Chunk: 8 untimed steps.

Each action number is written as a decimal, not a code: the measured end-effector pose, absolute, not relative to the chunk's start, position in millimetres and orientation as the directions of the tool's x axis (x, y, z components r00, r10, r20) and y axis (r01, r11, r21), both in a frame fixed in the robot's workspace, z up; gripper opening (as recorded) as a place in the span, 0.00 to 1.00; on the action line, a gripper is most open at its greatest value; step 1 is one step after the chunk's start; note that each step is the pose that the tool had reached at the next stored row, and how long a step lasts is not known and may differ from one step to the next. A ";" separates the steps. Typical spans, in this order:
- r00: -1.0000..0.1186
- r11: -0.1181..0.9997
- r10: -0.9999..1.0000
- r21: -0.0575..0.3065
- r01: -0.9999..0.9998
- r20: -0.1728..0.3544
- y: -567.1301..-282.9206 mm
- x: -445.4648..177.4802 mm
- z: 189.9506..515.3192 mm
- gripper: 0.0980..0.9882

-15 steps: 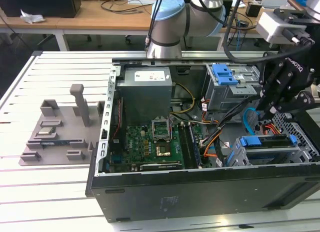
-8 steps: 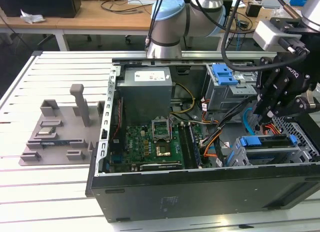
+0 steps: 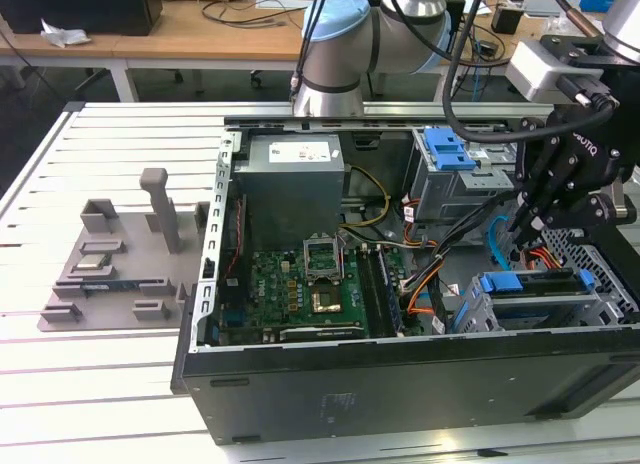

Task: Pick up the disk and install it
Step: 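Insert the second disk wire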

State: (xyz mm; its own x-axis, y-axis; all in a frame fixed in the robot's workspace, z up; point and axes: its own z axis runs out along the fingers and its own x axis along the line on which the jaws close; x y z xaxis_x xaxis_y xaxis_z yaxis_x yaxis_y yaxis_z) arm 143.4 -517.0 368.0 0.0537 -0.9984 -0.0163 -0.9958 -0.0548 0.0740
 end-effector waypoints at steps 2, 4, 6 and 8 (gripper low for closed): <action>0.054 -0.055 -0.998 0.074 -0.996 -0.016 -517.0 143.4 368.0 0.07; 0.054 -0.055 -0.998 0.074 -0.996 -0.016 -518.3 143.4 367.9 0.07; 0.054 -0.054 -0.999 0.074 -0.996 -0.008 -524.7 143.4 367.0 0.07; 0.054 -0.054 -0.999 0.075 -0.996 -0.006 -532.2 143.9 364.3 0.07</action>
